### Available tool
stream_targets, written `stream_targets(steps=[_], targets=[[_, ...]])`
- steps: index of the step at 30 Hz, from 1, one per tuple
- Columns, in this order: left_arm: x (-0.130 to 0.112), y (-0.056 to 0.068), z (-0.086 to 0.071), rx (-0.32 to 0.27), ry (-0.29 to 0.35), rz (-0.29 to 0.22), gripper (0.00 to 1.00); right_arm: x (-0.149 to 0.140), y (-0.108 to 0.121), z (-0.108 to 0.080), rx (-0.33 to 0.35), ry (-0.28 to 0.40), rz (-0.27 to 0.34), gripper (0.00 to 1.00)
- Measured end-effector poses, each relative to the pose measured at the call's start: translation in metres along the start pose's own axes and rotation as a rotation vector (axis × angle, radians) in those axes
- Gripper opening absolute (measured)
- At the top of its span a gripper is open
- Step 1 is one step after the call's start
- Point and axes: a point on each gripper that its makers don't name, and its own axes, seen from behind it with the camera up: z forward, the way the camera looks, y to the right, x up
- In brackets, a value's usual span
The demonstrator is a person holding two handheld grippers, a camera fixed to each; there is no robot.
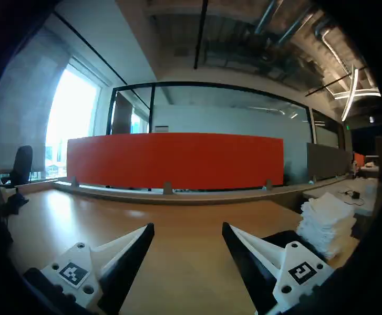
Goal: Fold towel
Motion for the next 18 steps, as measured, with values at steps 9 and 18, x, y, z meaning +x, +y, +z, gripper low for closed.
stream_targets(steps=[9,18], targets=[[0.0,0.0,0.0,0.0,0.0,0.0,0.78,-0.008,-0.006,0.0,0.009,-0.01,-0.016,1.0],[0.0,0.0,0.001,0.0,0.0,0.0,0.78,-0.012,-0.008,0.001,0.012,-0.014,-0.005,1.0]])
